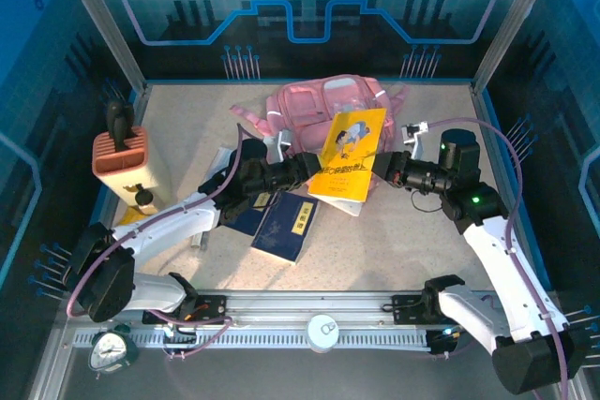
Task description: Pack the student bag
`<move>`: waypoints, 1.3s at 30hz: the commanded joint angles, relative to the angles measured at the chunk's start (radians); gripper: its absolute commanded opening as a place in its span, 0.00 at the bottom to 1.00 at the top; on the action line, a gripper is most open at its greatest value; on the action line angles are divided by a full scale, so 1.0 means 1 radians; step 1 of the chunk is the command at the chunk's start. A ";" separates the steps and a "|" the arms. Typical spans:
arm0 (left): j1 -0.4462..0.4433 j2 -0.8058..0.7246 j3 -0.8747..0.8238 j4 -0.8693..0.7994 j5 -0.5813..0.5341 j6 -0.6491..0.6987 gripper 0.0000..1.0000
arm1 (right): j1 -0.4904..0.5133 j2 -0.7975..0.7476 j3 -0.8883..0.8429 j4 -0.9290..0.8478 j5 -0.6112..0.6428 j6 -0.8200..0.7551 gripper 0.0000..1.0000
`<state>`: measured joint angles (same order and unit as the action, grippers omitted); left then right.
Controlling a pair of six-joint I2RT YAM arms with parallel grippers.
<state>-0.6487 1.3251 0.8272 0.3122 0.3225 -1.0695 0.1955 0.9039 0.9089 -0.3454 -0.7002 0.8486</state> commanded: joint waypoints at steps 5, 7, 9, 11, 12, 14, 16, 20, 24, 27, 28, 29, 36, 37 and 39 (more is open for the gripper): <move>-0.011 -0.017 0.006 0.097 0.096 -0.018 0.35 | -0.025 0.034 -0.010 0.085 -0.088 -0.048 0.00; -0.011 -0.019 0.015 0.078 0.101 -0.012 0.39 | -0.036 0.038 -0.010 0.113 -0.122 -0.034 0.00; -0.010 -0.027 0.024 0.038 0.094 0.012 0.47 | -0.044 0.035 -0.008 0.152 -0.163 -0.014 0.00; -0.010 -0.038 0.024 -0.008 0.066 0.041 0.48 | -0.048 0.028 -0.013 0.182 -0.185 0.000 0.00; -0.009 -0.042 0.024 -0.034 0.045 0.045 0.48 | -0.047 0.024 -0.019 0.199 -0.184 0.008 0.00; -0.009 -0.037 0.024 -0.044 0.039 0.045 0.48 | -0.049 0.025 -0.044 0.241 -0.184 0.033 0.00; -0.009 -0.030 0.028 -0.033 0.051 0.035 0.53 | -0.054 0.034 -0.072 0.286 -0.199 0.063 0.00; -0.009 -0.025 0.030 -0.016 0.059 0.032 0.50 | -0.062 0.040 -0.080 0.303 -0.204 0.081 0.00; -0.009 -0.045 0.015 0.060 0.082 0.014 0.33 | -0.076 0.056 -0.095 0.234 -0.191 0.016 0.00; -0.009 -0.070 0.014 0.031 0.063 0.036 0.25 | -0.108 0.066 -0.097 0.176 -0.184 -0.030 0.00; -0.009 -0.078 0.011 0.028 0.061 0.036 0.19 | -0.114 0.066 -0.103 0.165 -0.176 -0.039 0.00; -0.009 -0.083 0.009 0.031 0.063 0.034 0.14 | -0.117 0.065 -0.109 0.167 -0.171 -0.044 0.00; -0.009 -0.123 0.010 0.060 0.037 0.045 0.00 | -0.123 0.065 -0.106 0.098 -0.148 -0.093 0.40; -0.009 -0.128 0.016 0.060 0.028 0.046 0.00 | -0.125 0.060 -0.106 0.070 -0.130 -0.102 0.48; -0.009 -0.134 0.028 0.088 0.027 0.039 0.00 | -0.127 0.055 -0.108 0.014 -0.102 -0.115 0.65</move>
<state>-0.6518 1.2346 0.8291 0.3058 0.3458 -1.0416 0.0834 0.9768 0.7979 -0.2554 -0.8406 0.7853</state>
